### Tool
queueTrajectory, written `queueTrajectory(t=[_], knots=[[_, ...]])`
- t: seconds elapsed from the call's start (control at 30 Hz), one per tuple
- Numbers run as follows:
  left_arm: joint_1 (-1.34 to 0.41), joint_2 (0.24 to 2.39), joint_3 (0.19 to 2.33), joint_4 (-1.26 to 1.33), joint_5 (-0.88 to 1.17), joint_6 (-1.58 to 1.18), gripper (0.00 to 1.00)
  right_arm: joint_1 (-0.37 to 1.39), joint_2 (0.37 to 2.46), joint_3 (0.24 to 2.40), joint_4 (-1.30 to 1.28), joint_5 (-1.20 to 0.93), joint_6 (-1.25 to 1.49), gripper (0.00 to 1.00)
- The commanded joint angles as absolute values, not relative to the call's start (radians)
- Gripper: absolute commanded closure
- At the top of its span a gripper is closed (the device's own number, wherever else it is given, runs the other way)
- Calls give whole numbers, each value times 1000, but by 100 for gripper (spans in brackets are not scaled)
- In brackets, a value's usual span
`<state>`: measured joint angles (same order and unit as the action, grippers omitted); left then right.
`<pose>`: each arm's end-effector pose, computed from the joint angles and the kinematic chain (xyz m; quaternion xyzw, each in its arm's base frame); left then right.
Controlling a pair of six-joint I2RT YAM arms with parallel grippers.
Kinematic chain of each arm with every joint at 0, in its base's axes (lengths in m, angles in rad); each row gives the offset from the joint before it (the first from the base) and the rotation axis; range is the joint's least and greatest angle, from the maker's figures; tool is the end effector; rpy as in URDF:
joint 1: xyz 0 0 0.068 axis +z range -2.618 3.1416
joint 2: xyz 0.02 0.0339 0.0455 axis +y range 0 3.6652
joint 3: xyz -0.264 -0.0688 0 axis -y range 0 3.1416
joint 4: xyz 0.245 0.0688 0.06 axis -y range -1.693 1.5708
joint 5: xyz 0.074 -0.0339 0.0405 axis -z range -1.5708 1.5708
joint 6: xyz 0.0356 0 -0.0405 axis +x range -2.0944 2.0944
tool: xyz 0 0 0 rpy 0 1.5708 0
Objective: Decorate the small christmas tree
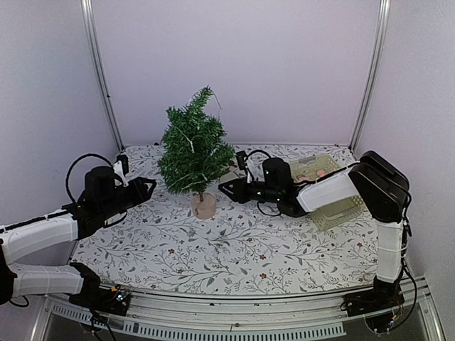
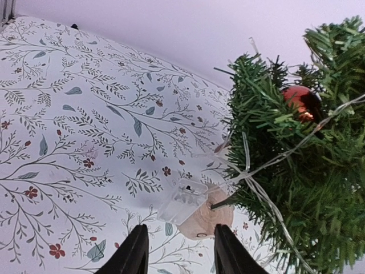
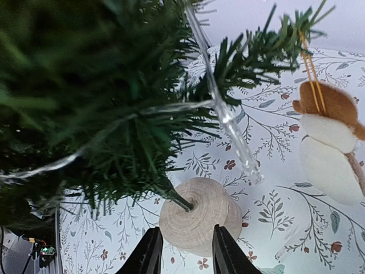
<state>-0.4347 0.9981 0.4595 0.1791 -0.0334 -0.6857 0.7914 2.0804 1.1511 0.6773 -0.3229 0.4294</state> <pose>0.2006 -0.0918 0.2227 -0.1123 0.8144 -0.2908 0.4895 0.3067 0.3265 0.1567 -0.2373 0.7496 0.4507 0.4227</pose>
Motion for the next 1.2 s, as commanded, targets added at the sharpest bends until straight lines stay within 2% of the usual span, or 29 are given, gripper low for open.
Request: queueTrajectory(t=[0.0, 0.27, 0.4, 0.5, 0.6, 0.77, 1.0, 1.17], knots=[[-411, 999, 494, 195, -28, -666, 59, 778, 1931, 1068, 588, -261, 432, 66], [-387, 1023, 469, 282, -28, -712, 59, 639, 1584, 870, 348, -246, 472, 65], [-387, 1043, 463, 299, -33, -742, 59, 474, 1457, 897, 177, -302, 426, 63], [-385, 1035, 455, 303, -49, -753, 59, 312, 1441, 939, 78, -335, 367, 61], [-385, 1025, 461, 278, -69, -748, 59, 206, 1507, 1029, -13, -336, 296, 61], [-384, 994, 478, 212, -118, -748, 58, 144, 1739, 1228, -151, -293, 184, 62], [-382, 942, 501, 131, -173, -760, 58, 124, 1981, 1401, -259, -317, 177, 63], [-381, 926, 508, 93, -188, -760, 57, 124, 2074, 1435, -287, -358, 181, 64]])
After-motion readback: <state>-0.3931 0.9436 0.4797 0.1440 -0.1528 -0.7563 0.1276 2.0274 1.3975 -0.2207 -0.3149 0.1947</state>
